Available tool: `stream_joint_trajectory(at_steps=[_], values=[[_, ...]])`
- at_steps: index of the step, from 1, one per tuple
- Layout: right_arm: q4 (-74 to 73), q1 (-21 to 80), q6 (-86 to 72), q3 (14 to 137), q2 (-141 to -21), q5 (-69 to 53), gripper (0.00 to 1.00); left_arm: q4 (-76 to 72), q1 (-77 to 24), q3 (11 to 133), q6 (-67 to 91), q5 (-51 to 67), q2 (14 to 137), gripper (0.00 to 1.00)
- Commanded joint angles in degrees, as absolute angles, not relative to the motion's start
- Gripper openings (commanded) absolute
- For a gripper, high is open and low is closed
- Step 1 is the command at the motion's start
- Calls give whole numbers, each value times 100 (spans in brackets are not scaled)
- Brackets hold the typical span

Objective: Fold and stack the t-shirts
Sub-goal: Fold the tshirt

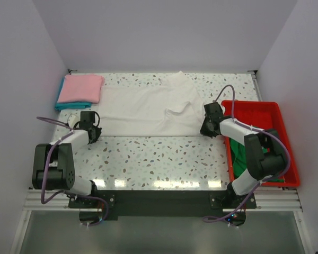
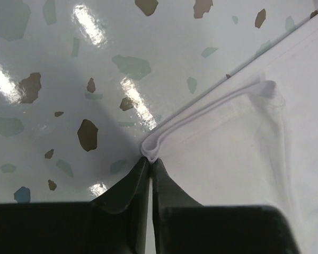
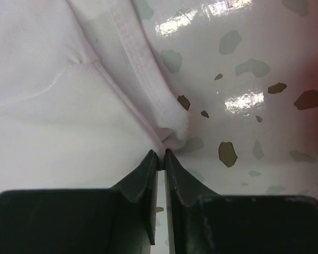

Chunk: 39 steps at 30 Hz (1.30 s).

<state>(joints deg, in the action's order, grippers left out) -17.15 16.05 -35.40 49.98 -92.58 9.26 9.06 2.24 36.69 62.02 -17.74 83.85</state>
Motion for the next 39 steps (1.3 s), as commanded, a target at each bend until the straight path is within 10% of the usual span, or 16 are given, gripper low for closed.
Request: stream_joint_trajectory(at_steps=[1,21,22,25,27,30,39], values=[[-1528,1600,-3516,5221,-9133,896,10,834,272,3525,6179,-1837,8245,2],[-3980,1600,-3955,3446,-4484,9,0,3559,571,2602,6547,-2329,4871,0],[-4242,1591,-3990,3428,-4108,9,1,3777,580,2593,6591,-2338,4599,12],[-4429,1600,-4043,3419,-3632,-272,38,4059,580,2636,6574,-2162,4168,60],[-4526,1600,-3982,3742,-3621,-272,58,4139,571,2803,6399,-2136,4000,73],[-4299,1600,-3701,4339,-4050,-168,74,3903,580,3321,5891,-2145,3876,78],[-2339,1591,-2567,6710,-8114,-71,73,1547,151,5042,4281,-1502,7009,70]])
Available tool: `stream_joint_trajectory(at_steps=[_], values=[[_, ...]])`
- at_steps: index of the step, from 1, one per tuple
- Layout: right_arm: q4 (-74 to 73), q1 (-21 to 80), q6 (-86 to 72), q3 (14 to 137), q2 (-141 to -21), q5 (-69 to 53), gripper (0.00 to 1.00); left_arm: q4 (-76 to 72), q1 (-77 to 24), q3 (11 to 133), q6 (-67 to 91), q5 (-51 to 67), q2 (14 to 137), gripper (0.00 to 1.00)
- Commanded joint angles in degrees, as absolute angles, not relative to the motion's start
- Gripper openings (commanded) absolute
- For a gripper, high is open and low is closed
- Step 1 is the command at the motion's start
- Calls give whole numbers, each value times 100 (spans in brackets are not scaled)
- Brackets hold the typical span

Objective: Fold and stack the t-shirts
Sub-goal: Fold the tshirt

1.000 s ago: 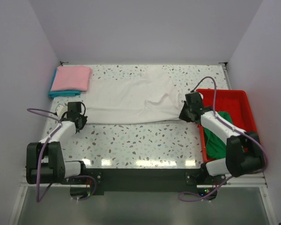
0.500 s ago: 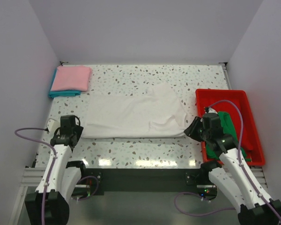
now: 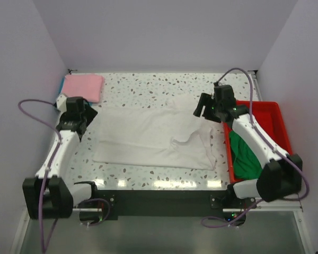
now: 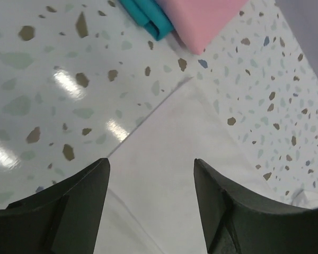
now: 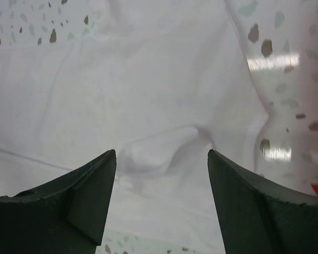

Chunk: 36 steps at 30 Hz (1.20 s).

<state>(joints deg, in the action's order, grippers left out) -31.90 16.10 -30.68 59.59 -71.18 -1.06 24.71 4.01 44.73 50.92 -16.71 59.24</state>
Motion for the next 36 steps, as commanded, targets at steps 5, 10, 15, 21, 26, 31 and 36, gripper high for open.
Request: stream_joint_trajectory(at_steps=[5,10,15,21,26,31,36], values=[[-2460,1547,-2075,8233,-9929,289,70,1459,-395,6432,3789,-1951,9156,65],[-2566,1398,-1925,9342,-11282,369,66,1616,-431,7389,3656,-2127,10430,54],[-2549,1371,-1916,9904,-11917,317,65,1547,-422,7760,3709,-2197,11020,50],[-2434,1371,-1942,10160,-12348,342,64,1433,-422,8112,3692,-2355,11390,50],[-2505,1371,-1881,10309,-12577,501,64,1696,-422,8543,3682,-2338,11751,47],[-2531,1371,-1819,10345,-12682,615,64,1679,-431,8446,3779,-2434,11769,44],[-2601,1362,-1749,10424,-12805,650,65,1819,-422,8446,3858,-2514,11891,41]])
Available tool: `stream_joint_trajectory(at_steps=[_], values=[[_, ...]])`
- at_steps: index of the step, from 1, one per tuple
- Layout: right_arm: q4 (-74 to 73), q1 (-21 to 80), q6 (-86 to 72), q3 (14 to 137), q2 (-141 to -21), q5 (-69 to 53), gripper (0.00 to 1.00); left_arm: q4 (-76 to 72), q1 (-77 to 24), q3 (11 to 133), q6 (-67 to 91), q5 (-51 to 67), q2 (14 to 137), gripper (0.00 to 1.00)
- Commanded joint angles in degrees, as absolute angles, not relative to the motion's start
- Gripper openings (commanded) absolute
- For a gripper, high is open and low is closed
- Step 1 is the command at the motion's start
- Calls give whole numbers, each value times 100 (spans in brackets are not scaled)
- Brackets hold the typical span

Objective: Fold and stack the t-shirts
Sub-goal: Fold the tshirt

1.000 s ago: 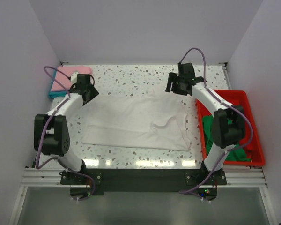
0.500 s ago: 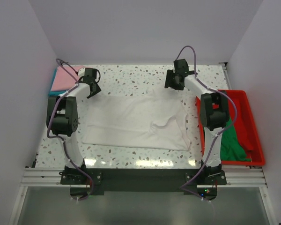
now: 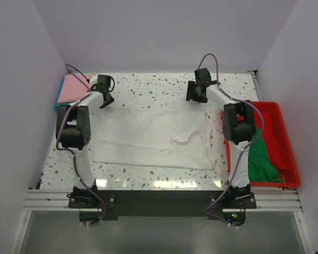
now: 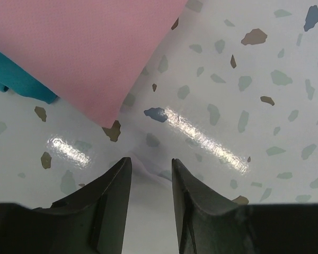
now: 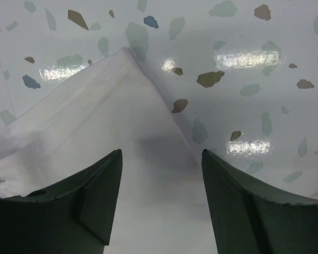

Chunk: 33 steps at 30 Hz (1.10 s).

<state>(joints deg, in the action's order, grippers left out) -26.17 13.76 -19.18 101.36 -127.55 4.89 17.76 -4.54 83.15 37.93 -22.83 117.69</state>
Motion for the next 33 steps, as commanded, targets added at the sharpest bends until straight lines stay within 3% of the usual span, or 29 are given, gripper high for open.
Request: stream_joint_trajectory(at_steps=[1,12,20,28,30,33], values=[[-2602,1354,-1758,10433,-12840,659,65,1828,-431,8446,3885,-2531,11909,41],[-2663,1318,-1635,10626,-13113,713,65,1907,-431,8499,3929,-2531,12093,38],[-2610,1310,-1758,10459,-13087,440,50,1995,-422,8499,3990,-2584,12129,30],[-2646,1292,-1819,10494,-13008,431,12,1978,-422,8482,4034,-2523,12138,8],[-2654,1266,-1854,10547,-13008,413,7,1916,-422,8473,4025,-2505,12076,1],[-2689,1213,-1872,10705,-13017,352,2,1846,-404,8525,3990,-2444,12015,0]])
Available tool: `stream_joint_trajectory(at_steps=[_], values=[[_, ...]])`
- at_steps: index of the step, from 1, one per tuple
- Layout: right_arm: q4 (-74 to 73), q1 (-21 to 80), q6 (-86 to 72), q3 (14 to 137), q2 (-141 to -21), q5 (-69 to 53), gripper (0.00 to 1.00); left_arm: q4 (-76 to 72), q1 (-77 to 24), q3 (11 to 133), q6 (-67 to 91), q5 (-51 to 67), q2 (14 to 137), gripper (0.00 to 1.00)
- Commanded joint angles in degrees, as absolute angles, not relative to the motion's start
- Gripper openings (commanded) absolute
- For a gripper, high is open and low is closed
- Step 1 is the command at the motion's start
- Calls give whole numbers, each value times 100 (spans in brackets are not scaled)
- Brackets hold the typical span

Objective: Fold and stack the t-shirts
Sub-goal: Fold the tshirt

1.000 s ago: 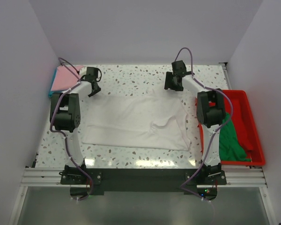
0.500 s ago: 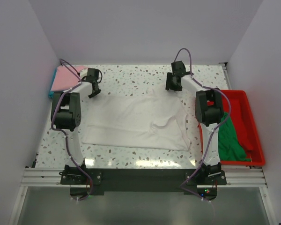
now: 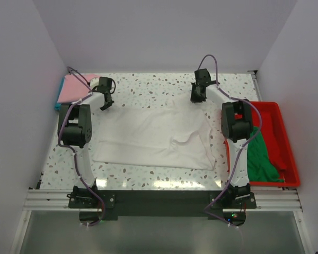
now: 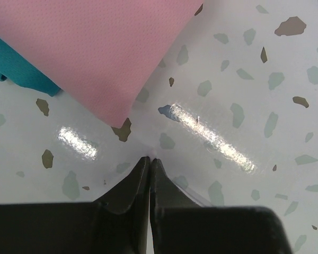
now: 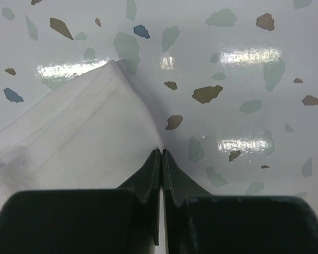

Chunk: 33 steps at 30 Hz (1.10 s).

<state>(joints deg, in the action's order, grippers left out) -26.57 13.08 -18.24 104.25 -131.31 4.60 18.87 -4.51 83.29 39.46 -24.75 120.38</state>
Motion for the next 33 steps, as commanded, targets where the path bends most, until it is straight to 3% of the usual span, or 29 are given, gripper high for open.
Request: stream_joint_trajectory(at_steps=[1,18,33], values=[[-2681,1195,-1889,10740,-13017,352,1,1828,-404,8551,3955,-2426,12006,0],[-2285,958,-2074,11057,-12727,-325,0,1292,-158,8859,3753,-1863,11918,0],[-1820,958,-2206,9151,-11120,-316,0,1116,-44,8078,3876,-1591,11163,0]])
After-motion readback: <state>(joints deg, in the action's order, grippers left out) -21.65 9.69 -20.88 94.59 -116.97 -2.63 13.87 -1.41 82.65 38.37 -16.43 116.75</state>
